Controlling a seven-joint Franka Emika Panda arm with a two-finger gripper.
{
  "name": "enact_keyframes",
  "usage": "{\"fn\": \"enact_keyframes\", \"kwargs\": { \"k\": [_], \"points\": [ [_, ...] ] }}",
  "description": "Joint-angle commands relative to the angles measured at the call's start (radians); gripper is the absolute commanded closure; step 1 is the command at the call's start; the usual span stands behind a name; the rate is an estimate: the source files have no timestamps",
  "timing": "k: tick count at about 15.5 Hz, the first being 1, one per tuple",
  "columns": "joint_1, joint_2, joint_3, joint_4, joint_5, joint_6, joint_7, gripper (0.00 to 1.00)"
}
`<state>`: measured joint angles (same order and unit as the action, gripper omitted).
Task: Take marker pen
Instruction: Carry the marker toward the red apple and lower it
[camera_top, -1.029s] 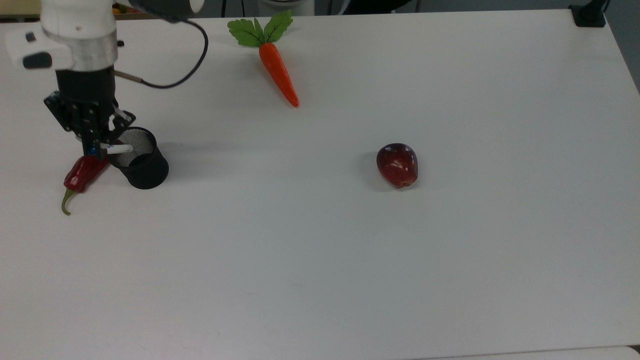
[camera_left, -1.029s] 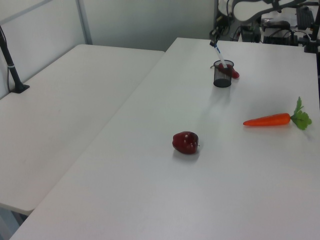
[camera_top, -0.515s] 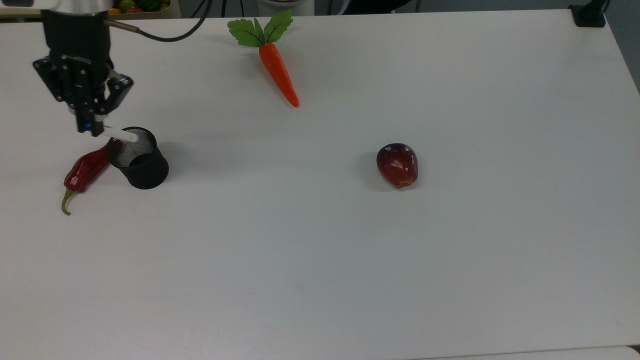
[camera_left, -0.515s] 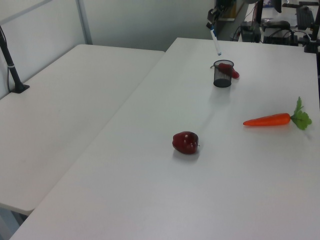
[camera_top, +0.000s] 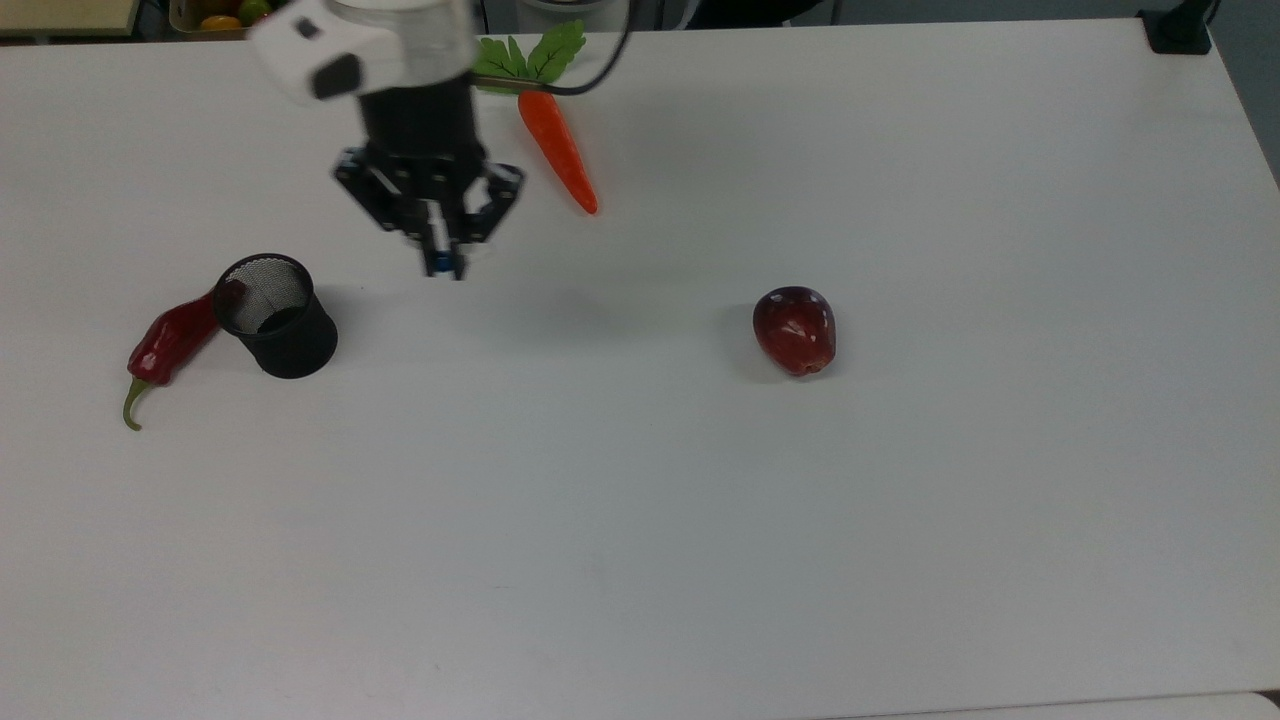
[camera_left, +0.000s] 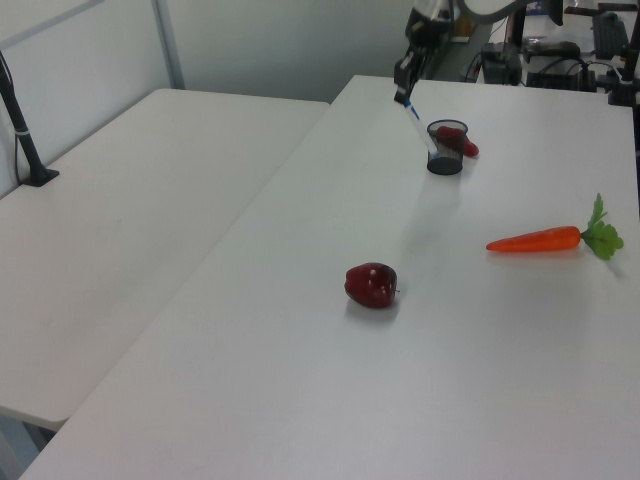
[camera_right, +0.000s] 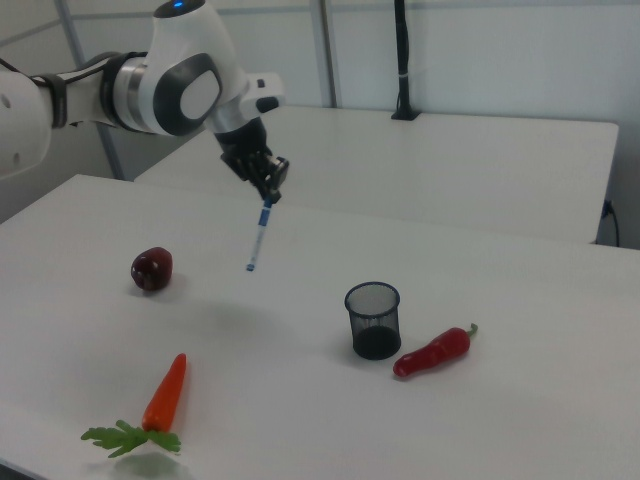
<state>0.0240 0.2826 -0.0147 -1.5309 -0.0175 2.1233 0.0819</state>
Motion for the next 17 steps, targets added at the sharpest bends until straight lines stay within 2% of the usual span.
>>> {"fn": "enact_keyframes", "kwargs": {
  "k": [1, 4, 12, 15, 16, 17],
  "points": [
    [0.076, 0.0, -0.011, -0.052, 0.008, -0.04, 0.01, 0.89],
    [0.12, 0.05, -0.011, -0.069, 0.008, -0.071, 0.009, 0.89],
    [0.151, 0.148, -0.011, -0.069, 0.007, -0.079, 0.007, 0.87],
    [0.149, 0.156, -0.011, -0.068, 0.005, -0.074, 0.004, 0.72],
    [0.151, 0.156, -0.011, -0.068, 0.004, -0.077, 0.006, 0.58],
    [0.151, 0.156, -0.011, -0.066, 0.001, -0.082, 0.007, 0.35]
  ]
}}
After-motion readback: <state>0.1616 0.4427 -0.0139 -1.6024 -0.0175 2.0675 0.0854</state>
